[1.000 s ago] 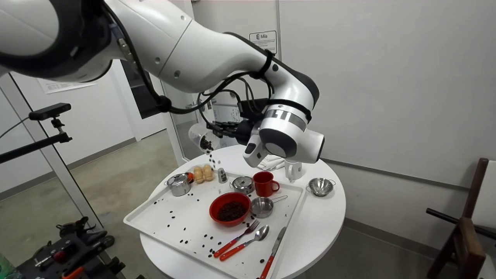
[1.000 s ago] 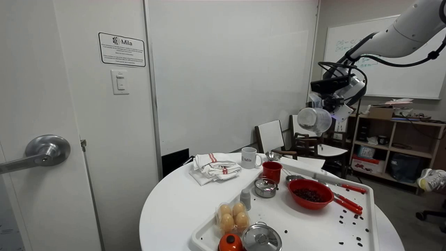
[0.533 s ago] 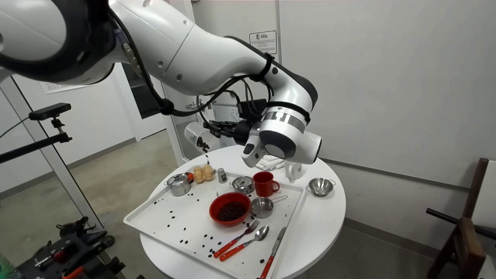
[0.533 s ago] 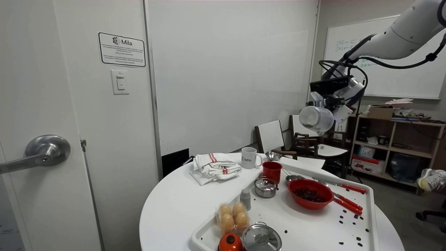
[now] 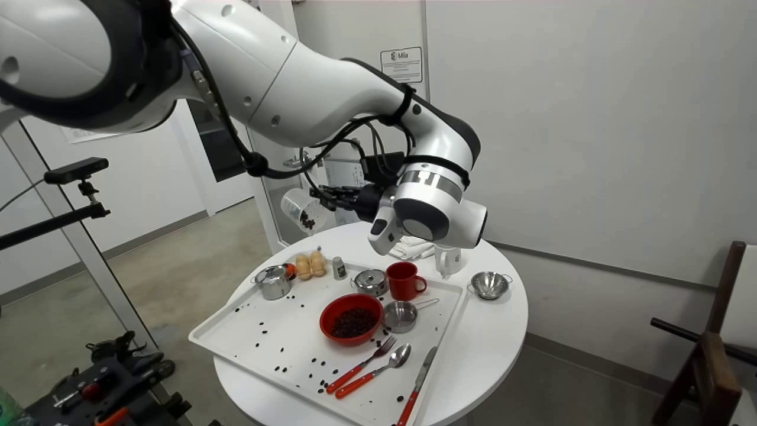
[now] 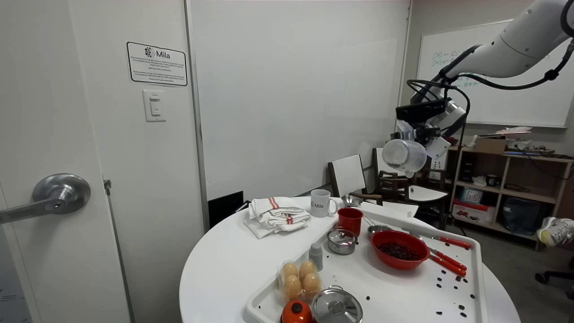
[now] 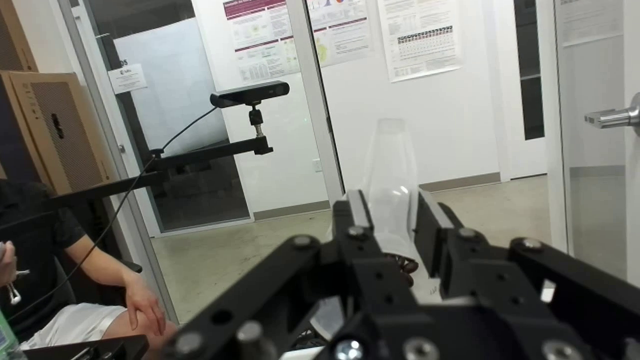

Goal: Pour the contents of the clear jug into the red bowl

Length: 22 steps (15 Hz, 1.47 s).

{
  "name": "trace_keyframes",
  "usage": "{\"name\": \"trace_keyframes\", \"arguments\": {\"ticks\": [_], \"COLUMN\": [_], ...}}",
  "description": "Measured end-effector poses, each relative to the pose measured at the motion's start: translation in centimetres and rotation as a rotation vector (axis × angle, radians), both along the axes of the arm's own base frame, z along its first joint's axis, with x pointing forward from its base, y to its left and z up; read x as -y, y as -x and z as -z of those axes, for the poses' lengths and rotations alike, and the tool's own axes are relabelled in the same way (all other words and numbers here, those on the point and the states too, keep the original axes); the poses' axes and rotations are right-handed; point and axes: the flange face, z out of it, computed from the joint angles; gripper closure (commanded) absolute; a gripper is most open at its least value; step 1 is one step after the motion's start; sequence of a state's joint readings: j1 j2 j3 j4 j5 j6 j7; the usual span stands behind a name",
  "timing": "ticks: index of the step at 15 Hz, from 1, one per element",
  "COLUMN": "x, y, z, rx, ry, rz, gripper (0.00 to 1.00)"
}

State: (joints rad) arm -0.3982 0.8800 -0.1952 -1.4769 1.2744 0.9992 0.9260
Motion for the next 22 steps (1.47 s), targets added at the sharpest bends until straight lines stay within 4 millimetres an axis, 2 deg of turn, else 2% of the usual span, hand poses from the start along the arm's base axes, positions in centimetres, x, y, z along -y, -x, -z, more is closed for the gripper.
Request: {"name": "trace_keyframes", "arguments": {"ticks": [4, 7, 13, 18, 22], "x": [-1.0, -2.5, -6.2, -9.7, -12.4], "y": [-1.2, -2.5, -4.7, -5.5, -6.2], "z": [0.6, 1.0, 2.0, 2.7, 2.4], "rx": [0.001, 0.004, 0.016, 0.026, 0.056], "ry": [0.078, 0.174, 0.478, 0.703, 0.847], "rz": [0.022, 0.032, -0.020, -0.093, -0.106], "gripper": [0.90, 0.90, 0.90, 0.90, 0.90]}}
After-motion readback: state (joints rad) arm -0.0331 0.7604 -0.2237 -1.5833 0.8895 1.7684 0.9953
